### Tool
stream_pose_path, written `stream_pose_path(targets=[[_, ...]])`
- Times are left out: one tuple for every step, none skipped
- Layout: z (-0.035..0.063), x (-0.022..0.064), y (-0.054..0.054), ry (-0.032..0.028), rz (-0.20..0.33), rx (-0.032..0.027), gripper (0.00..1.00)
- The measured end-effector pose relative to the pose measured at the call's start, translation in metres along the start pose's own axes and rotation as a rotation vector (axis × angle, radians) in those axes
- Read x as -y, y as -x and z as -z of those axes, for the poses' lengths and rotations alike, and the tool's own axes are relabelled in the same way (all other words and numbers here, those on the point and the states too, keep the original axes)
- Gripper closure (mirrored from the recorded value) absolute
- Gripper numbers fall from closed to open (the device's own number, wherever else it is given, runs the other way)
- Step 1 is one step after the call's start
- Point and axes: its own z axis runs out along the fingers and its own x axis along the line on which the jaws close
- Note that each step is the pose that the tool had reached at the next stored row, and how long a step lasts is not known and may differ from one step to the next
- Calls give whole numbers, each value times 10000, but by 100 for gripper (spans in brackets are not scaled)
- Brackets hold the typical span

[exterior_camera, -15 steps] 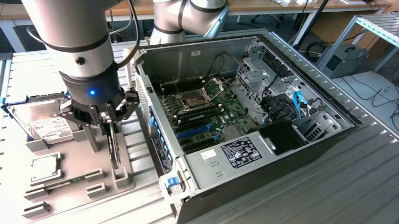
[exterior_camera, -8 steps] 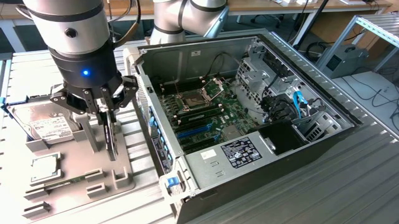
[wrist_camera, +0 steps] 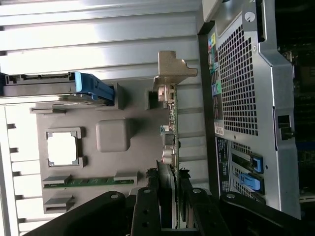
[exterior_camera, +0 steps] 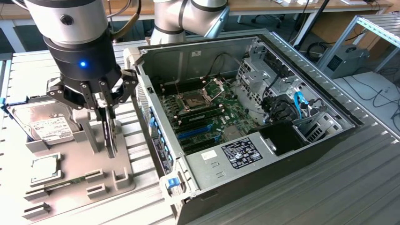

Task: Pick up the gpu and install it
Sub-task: 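Pick up the gpu and move the gpu toward the slot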

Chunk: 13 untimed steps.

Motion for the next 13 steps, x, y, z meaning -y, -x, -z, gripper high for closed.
stream_pose_path(targets=[[7,0,0,0,0,0,73],[13,-1,0,0,0,0,73],[18,-1,0,0,0,0,73],[25,-1,1,0,0,0,73],[31,-1,1,0,0,-1,73],[39,-2,1,0,0,0,73],[48,-2,1,1,0,1,73],[55,-2,1,0,-1,0,73],[62,-3,2,0,0,0,73],[67,-3,2,0,0,0,73],[74,-3,2,1,0,1,73],[81,-3,2,0,0,0,73],[87,-3,2,0,0,0,73]])
